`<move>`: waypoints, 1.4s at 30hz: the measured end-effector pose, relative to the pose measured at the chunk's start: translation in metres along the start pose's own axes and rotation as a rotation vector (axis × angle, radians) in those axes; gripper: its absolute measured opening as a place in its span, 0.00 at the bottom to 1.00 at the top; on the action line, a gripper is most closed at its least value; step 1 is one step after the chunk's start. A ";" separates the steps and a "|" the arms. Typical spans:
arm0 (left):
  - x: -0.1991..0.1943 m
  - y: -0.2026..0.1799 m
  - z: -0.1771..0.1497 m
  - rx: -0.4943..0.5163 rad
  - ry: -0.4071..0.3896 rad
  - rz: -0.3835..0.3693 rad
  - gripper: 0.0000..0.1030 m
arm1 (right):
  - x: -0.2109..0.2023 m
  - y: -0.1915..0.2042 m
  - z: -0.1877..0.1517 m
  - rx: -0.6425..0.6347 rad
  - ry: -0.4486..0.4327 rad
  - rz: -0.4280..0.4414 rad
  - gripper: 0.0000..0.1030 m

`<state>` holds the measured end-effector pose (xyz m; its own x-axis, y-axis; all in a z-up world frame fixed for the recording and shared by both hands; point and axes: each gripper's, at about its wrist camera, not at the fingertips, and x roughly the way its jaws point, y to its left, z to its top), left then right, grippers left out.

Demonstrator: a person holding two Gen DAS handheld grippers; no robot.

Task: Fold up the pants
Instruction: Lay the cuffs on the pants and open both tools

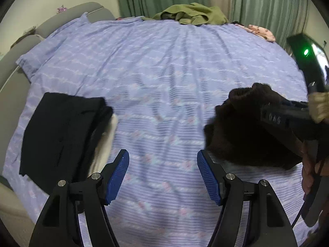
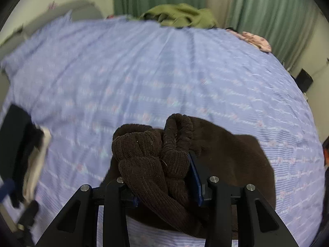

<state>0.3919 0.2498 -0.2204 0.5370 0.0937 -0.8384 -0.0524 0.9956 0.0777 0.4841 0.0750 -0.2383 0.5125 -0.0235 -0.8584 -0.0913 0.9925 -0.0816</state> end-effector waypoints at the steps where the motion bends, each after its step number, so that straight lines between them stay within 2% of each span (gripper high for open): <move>1: 0.000 0.002 -0.001 -0.001 0.001 0.007 0.66 | 0.004 0.005 -0.001 -0.026 0.019 0.000 0.44; 6: -0.009 0.013 -0.002 -0.015 -0.017 0.055 0.76 | 0.002 0.022 -0.014 -0.143 0.054 0.005 0.53; 7: -0.010 0.014 -0.001 -0.015 -0.017 0.062 0.78 | -0.001 0.023 -0.014 -0.148 0.061 0.022 0.59; 8: -0.012 0.014 0.000 -0.013 -0.022 0.071 0.78 | -0.005 0.025 -0.015 -0.150 0.067 0.058 0.73; 10: -0.017 0.013 0.003 -0.013 -0.031 0.086 0.80 | -0.019 0.024 -0.018 -0.127 0.065 0.180 0.87; 12: -0.024 0.012 0.007 -0.013 -0.040 0.086 0.80 | -0.034 0.022 -0.018 -0.121 0.040 0.220 0.87; 16: -0.047 -0.005 0.016 0.026 -0.081 0.030 0.80 | -0.078 -0.002 -0.029 -0.073 -0.035 0.230 0.87; 21: -0.067 -0.049 0.029 0.103 -0.155 -0.091 0.80 | -0.115 -0.063 -0.042 0.041 -0.105 0.172 0.87; 25: -0.055 -0.092 0.041 0.161 -0.169 -0.201 0.79 | -0.118 -0.123 -0.051 0.152 -0.110 0.102 0.87; 27: -0.040 -0.113 0.047 0.185 -0.154 -0.256 0.78 | -0.111 -0.146 -0.056 0.205 -0.095 0.080 0.87; 29: -0.022 -0.129 0.053 0.199 -0.127 -0.303 0.72 | -0.099 -0.168 -0.063 0.256 -0.069 0.060 0.87; 33: 0.020 -0.150 0.064 0.162 -0.016 -0.366 0.57 | -0.080 -0.198 -0.079 0.341 -0.042 0.043 0.87; 38: 0.061 -0.160 0.067 0.112 0.098 -0.366 0.40 | -0.058 -0.220 -0.099 0.444 0.023 0.063 0.87; 42: 0.073 -0.167 0.062 0.088 0.121 -0.347 0.40 | -0.047 -0.225 -0.112 0.478 0.059 0.077 0.86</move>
<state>0.4922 0.0909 -0.2606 0.4063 -0.2450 -0.8803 0.1908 0.9649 -0.1804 0.3844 -0.1609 -0.2363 0.4696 0.0594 -0.8809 0.2825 0.9352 0.2136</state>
